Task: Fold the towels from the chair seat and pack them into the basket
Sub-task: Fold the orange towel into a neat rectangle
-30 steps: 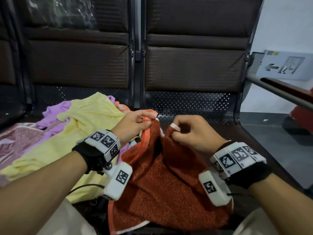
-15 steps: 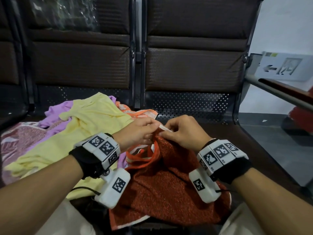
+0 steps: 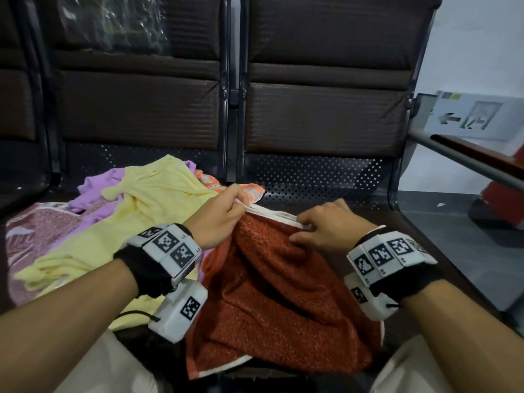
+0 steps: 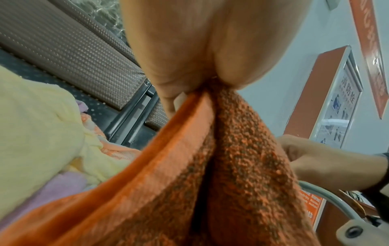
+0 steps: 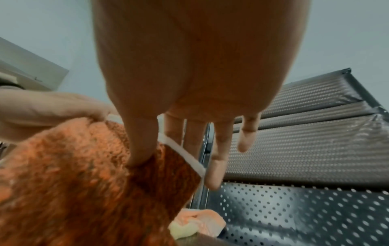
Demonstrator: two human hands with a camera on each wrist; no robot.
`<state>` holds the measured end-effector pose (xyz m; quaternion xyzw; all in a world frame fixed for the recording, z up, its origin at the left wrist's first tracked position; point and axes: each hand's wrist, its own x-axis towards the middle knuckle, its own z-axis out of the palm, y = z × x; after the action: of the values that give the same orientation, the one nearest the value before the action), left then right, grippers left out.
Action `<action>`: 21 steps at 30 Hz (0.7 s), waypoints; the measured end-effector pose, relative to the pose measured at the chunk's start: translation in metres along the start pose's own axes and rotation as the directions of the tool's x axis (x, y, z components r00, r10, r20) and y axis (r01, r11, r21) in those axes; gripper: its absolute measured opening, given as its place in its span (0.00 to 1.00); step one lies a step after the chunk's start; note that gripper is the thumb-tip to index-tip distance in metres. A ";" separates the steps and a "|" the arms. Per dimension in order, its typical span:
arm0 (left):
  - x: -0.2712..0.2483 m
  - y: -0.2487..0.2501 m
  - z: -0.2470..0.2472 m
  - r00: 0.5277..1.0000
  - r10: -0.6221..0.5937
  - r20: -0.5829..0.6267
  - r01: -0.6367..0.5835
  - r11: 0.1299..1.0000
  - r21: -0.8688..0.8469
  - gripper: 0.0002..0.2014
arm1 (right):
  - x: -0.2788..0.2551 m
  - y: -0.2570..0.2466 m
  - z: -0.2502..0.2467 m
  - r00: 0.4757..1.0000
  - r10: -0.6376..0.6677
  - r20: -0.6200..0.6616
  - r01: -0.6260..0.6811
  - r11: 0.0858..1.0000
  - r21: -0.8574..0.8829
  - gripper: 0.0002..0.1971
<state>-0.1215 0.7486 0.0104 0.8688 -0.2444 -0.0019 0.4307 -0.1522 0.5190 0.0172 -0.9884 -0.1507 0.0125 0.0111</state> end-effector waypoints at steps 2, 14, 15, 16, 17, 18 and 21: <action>-0.001 0.001 -0.002 1.000 -0.003 0.026 0.003 1.000 -0.005 0.08 | -0.005 0.002 -0.005 0.997 -0.012 -0.076 0.013 1.000 0.021 0.23; 0.001 0.013 -0.021 0.994 0.074 -0.086 -0.055 0.978 0.202 0.07 | -0.025 -0.001 -0.024 0.948 0.140 -0.285 -0.062 0.962 0.267 0.21; -0.002 0.015 -0.020 0.995 0.085 -0.049 -0.071 0.969 0.237 0.10 | -0.028 0.000 -0.026 0.950 0.155 -0.270 -0.086 0.964 0.252 0.23; -0.004 0.018 -0.019 0.995 0.103 -0.016 -0.096 0.959 0.266 0.13 | -0.030 0.001 -0.027 0.952 0.163 -0.259 -0.103 0.967 0.231 0.21; -0.006 0.020 -0.019 0.992 0.129 0.015 -0.127 0.948 0.293 0.17 | -0.032 0.002 -0.028 0.952 0.162 -0.260 -0.106 0.971 0.215 0.17; -0.008 0.021 -0.019 0.987 0.155 0.044 -0.161 0.932 0.324 0.21 | -0.034 0.003 -0.028 0.949 0.155 -0.273 -0.098 0.973 0.210 0.13; -0.014 0.023 -0.022 0.977 0.189 0.100 -0.214 0.887 0.409 0.24 | -0.041 0.004 -0.022 0.939 0.116 -0.324 -0.033 0.968 0.250 0.08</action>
<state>-0.1391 0.7596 0.0383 0.9101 -0.3404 0.0701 0.2256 -0.1895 0.5025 0.0395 -0.9723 -0.1062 -0.1379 0.1557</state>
